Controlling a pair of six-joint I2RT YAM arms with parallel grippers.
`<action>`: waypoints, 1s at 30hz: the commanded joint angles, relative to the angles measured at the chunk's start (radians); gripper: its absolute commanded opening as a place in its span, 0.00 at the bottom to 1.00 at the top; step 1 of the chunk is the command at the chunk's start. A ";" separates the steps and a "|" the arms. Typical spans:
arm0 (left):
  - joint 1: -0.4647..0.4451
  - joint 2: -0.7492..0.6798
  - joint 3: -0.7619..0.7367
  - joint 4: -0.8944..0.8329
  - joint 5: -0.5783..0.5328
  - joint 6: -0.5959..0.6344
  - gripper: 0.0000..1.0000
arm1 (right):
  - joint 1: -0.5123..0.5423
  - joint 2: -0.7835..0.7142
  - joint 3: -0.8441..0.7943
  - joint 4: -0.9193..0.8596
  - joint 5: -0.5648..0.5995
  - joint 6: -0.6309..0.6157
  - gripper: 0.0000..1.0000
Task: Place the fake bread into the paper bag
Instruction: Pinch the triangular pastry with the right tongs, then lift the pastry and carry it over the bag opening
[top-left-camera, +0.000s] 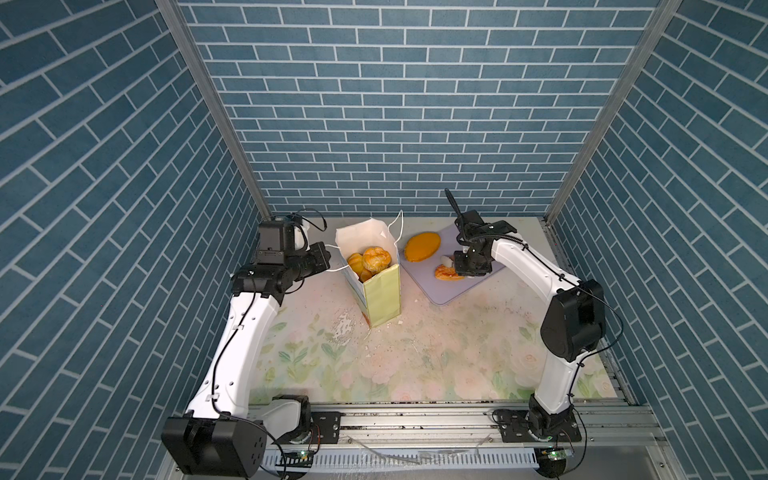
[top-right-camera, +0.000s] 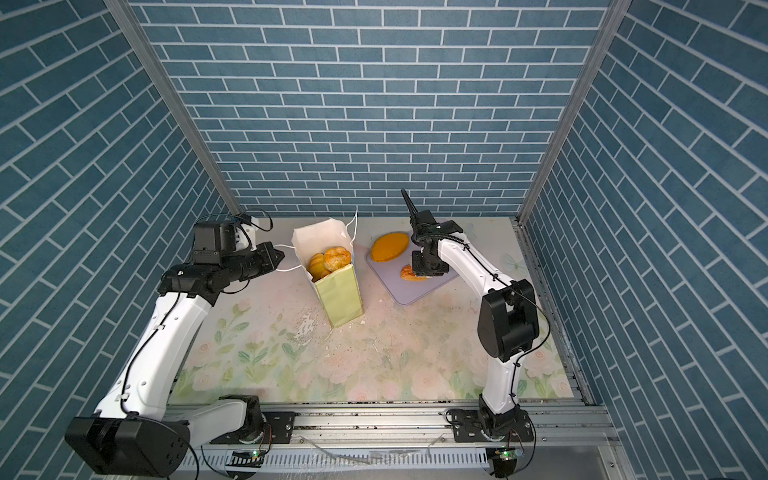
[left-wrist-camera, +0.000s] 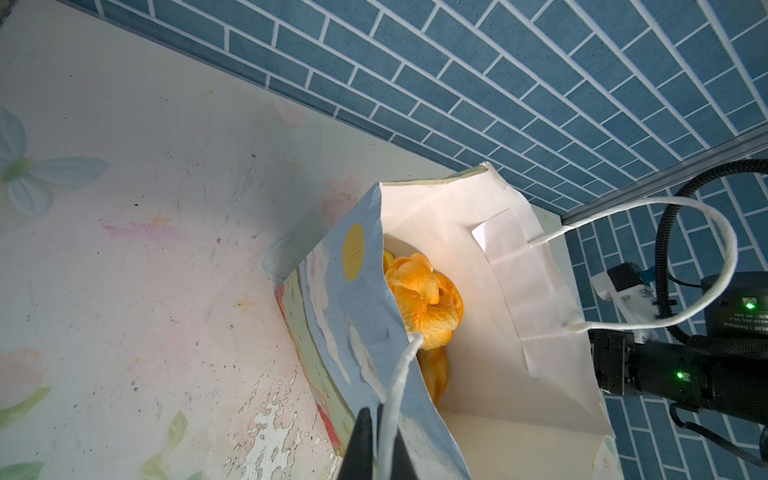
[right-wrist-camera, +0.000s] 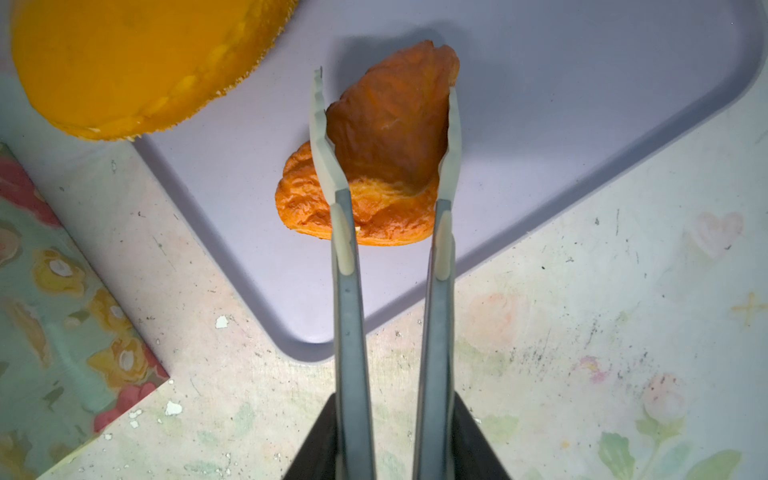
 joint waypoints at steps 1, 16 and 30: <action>-0.003 0.000 -0.013 0.009 0.003 0.012 0.08 | -0.001 -0.074 0.025 -0.037 0.017 -0.042 0.25; -0.004 -0.001 0.006 0.005 0.010 0.008 0.09 | -0.001 -0.186 0.083 -0.086 0.105 -0.081 0.22; -0.003 0.001 -0.005 0.015 0.013 0.003 0.08 | 0.144 -0.271 0.433 -0.003 0.073 -0.268 0.21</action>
